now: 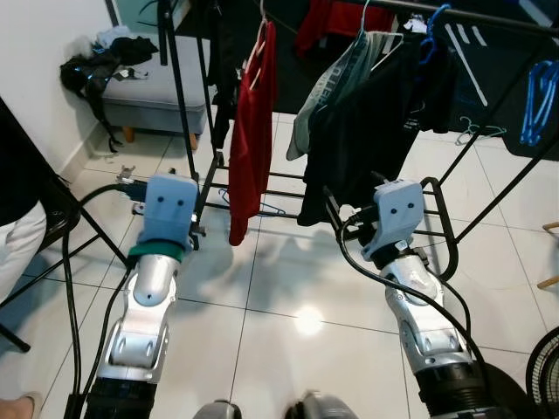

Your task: Hang hanger

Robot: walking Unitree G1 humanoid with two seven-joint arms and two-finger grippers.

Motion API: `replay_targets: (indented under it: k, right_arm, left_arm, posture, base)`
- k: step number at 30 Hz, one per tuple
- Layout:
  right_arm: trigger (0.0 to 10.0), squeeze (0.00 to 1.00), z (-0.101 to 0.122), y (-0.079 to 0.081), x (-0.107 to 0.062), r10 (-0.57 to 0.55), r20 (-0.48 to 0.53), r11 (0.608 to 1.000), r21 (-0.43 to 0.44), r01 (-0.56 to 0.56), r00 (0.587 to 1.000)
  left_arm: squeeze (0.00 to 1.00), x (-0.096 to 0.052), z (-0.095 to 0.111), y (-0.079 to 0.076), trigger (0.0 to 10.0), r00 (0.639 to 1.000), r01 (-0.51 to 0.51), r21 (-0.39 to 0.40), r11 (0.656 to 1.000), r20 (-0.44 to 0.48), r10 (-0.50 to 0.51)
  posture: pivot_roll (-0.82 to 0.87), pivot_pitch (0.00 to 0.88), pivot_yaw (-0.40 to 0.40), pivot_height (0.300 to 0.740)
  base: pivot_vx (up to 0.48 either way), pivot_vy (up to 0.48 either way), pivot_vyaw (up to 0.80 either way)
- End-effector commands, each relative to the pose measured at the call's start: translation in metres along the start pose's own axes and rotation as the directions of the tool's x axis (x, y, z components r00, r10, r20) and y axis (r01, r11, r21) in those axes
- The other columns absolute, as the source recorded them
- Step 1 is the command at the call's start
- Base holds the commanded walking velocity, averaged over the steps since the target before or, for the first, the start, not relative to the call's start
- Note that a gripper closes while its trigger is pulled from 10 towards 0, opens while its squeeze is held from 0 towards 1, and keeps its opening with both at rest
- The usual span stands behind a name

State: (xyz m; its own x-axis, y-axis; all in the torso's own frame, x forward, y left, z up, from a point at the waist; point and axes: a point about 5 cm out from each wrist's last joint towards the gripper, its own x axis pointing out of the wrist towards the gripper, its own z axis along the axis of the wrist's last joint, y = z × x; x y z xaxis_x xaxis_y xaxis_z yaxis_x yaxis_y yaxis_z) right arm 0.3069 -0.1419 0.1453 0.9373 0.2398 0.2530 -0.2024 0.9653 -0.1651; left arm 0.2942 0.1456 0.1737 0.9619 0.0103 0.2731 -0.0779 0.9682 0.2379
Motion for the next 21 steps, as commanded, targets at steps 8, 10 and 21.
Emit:
replay_targets:
  k: [8, 10, 21]
  right_arm:
    - [10.0, 0.0, -0.004, -0.002, -0.004, -0.019, -0.01, 1.0, 0.02, 0.02, 1.0]
    - [10.0, 0.0, -0.003, -0.004, -0.003, -0.024, -0.006, 0.999, 0.022, 0.024, 1.0]
    - [10.0, 0.0, -0.001, -0.002, 0.001, -0.029, 0.007, 0.999, 0.032, 0.028, 1.0]
  left_arm:
    - [0.0, 0.004, 0.024, -0.015, 10.0, 0.995, 0.07, -0.049, 0.996, 0.077, -0.066]
    - [0.0, 0.005, 0.028, -0.017, 10.0, 0.993, 0.086, -0.057, 0.995, 0.09, -0.081]
    - [0.0, 0.008, 0.035, -0.032, 10.0, 0.98, 0.175, -0.092, 0.98, 0.107, -0.165]
  posture:
    - [-0.05, 0.0, 0.021, 0.74]
    - [-0.05, 0.0, 0.024, 0.74]
    - [-0.05, 0.0, 0.029, 0.74]
  base:
    - [0.458, 0.0, 0.0]
    - [0.458, 0.0, 0.0]
    - [0.458, 0.0, 0.0]
